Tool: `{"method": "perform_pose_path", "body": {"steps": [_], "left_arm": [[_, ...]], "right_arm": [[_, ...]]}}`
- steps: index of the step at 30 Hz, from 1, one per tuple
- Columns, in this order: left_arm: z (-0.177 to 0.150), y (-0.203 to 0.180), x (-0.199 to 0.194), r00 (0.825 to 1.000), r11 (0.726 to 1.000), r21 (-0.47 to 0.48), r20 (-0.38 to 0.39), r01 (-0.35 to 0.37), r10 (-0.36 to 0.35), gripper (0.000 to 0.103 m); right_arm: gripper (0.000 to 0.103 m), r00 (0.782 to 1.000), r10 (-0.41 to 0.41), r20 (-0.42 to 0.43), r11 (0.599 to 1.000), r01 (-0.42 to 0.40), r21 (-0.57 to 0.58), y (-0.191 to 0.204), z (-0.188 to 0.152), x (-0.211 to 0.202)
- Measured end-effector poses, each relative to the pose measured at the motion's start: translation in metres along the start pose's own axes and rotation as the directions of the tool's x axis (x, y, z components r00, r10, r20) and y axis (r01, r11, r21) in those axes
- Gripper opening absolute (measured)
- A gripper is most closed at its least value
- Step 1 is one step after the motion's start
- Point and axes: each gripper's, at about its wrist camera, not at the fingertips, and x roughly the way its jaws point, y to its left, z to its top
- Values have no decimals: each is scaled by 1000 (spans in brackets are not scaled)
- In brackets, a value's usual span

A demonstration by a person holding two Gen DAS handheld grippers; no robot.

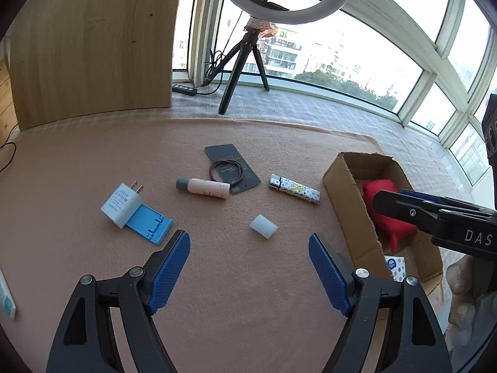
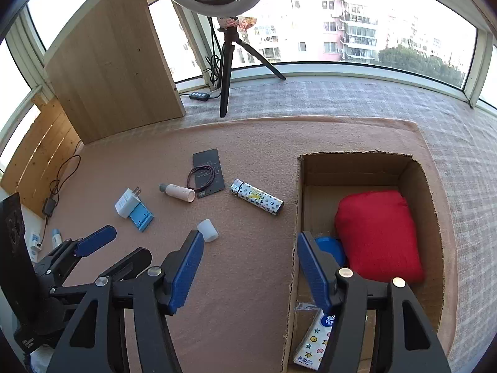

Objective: Organize objects
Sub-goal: 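Move the right gripper to the white charger plug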

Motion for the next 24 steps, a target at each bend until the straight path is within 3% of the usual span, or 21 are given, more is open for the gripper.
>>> {"method": "perform_pose_path", "body": {"steps": [10,24], "left_arm": [[-12,70,-43,996,995,-57,28,-88,89,83],[-15,138,-66,986,983,-90,23,-160,163,84]], "right_arm": [[60,999,-10,31,999,11,-39,52,-17,3],[63,999,12,45,998,-9,-62,104,-20,18]]}}
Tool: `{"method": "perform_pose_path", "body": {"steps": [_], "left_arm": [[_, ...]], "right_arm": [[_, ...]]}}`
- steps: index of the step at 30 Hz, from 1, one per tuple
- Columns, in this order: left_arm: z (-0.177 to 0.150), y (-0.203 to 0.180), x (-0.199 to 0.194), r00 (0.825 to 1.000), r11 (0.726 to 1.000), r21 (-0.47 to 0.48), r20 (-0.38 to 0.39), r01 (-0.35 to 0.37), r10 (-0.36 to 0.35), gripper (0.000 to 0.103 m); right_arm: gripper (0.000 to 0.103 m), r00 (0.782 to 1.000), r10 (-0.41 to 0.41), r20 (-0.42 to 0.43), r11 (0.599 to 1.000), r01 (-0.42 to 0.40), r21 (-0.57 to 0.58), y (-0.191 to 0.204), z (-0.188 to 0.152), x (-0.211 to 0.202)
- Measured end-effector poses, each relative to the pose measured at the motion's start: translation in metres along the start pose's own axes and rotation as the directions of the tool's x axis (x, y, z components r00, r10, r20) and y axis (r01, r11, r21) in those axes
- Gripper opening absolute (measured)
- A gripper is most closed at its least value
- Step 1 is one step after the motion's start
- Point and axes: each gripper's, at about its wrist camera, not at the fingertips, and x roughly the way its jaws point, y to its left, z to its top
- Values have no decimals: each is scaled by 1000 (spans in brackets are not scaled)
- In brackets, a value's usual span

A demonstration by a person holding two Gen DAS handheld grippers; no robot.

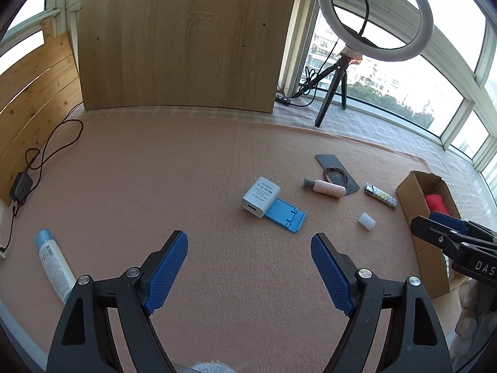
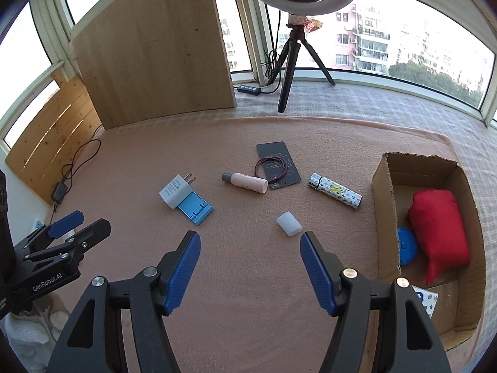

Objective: Organize objects
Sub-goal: 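Move the right gripper to the white charger plug, then close the right gripper on the white charger plug and lift it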

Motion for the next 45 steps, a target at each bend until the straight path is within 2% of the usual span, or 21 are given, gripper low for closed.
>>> {"method": "perform_pose_path", "body": {"steps": [7,10,18,22,25,29,33,38,45], "left_arm": [[-3,26,14,999,1000,-19,-35,-6,5,84],[-6,36,17,999,1000,-22,-44,-12,11,84],[-13,62,20,998,999,-37,-56,-8,5,84],[-14,72,21,998,999,-39,-59,-8,6,84],[-15,80,21,998,999,-46,-61,-2,-1,84],[-16,90,23,998,999,-52,-66,4,-8,84],[-15,98,24,997,998,-57,-69,11,-15,84],[-15,107,27,997,998,-66,-71,18,-23,84],[-15,116,35,996,996,-87,-78,29,-36,84]], "right_arm": [[63,997,68,-45,997,-70,-42,26,23,35],[63,988,127,-89,991,-130,-33,38,29,55],[62,968,188,-167,982,-186,25,59,49,104],[48,955,215,-202,976,-205,70,66,59,128],[44,946,236,-223,970,-214,118,66,65,146],[33,935,249,-251,963,-213,164,67,69,165],[33,939,214,-270,972,-177,158,71,71,176],[32,934,216,-286,973,-180,146,81,70,181],[32,906,271,-325,963,-252,100,111,65,184]]}}
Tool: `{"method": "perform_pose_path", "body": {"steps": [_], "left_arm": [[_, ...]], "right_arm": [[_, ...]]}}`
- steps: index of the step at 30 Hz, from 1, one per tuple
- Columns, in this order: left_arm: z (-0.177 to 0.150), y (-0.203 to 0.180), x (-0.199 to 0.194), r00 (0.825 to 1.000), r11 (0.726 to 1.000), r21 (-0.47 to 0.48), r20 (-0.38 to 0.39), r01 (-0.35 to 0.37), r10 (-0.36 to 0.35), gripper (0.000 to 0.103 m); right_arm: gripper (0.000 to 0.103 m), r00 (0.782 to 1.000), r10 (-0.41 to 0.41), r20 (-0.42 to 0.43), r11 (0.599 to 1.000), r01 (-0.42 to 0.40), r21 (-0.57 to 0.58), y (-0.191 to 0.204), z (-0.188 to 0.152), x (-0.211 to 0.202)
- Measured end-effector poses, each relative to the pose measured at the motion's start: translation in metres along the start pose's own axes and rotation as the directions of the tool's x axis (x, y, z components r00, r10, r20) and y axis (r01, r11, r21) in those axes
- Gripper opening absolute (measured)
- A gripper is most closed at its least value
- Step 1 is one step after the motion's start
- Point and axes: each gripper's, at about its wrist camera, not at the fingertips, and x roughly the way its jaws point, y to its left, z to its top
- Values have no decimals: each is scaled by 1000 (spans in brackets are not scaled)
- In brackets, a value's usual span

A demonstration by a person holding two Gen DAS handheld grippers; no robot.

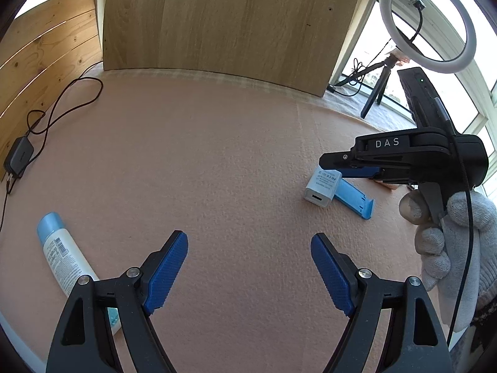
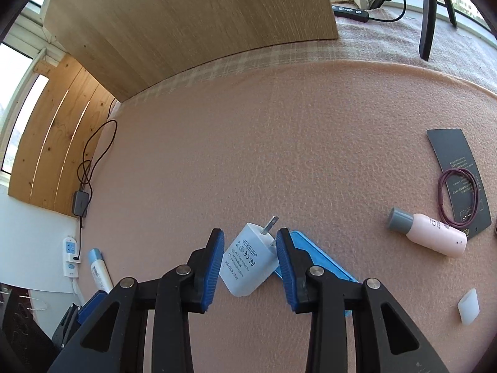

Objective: Organize objects
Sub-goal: 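Close the right gripper on the white charger plug and lift it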

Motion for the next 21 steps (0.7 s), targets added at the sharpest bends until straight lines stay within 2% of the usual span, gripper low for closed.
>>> {"method": "perform_pose_path", "body": {"steps": [9,14,21], "left_arm": [[3,6,10,1000,1000,-2,-6,15,-15,84],[2,7,21,999,999,9,-25,41,-41,84],[10,0,46,993,993,58,-63,103,-100,84]], "right_arm": [[31,998,21,-54,996,-26,-91,33,-9,19],[30,993,57,-101,989,-70,-134,46,-17,26],[30,996,64,-55,996,-67,-59,35,-24,6]]}}
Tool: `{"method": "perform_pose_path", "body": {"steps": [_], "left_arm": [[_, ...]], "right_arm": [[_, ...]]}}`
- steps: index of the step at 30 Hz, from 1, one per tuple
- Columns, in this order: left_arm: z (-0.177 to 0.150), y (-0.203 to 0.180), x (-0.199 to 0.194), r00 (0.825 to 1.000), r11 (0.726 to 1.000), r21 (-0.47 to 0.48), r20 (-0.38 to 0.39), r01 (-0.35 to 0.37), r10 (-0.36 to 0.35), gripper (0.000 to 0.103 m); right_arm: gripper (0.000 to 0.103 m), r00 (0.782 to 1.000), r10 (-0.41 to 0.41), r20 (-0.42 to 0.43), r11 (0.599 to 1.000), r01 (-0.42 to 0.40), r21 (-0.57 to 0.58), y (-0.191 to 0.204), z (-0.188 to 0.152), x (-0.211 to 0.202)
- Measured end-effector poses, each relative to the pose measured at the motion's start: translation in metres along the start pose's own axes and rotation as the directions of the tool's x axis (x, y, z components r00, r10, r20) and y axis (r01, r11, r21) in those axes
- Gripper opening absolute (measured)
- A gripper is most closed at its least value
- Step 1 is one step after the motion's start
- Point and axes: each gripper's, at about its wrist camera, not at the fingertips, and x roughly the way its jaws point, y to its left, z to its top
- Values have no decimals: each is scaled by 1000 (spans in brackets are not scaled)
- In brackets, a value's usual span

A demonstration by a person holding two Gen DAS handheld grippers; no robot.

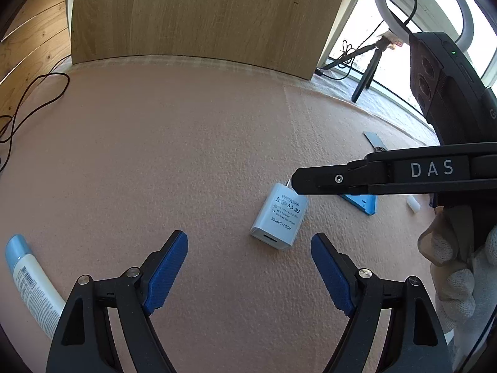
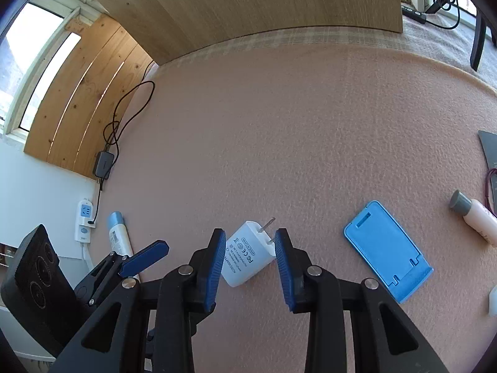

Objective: Organize objects
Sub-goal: 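Close the right gripper on the white charger plug and lift it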

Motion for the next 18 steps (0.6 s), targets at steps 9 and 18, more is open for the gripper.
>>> {"method": "perform_pose_path", "body": {"steps": [9,18], "left_arm": [[10,-11,28,996,995,66,-37,81,-79,82],[7,-31,32,981,977,100,-71,189,-182,61]], "right_arm": [[30,999,45,-19,995,-43,93,-22,-9,-3],[30,997,72,-35,994,-69,86,-18,-4,1]]}}
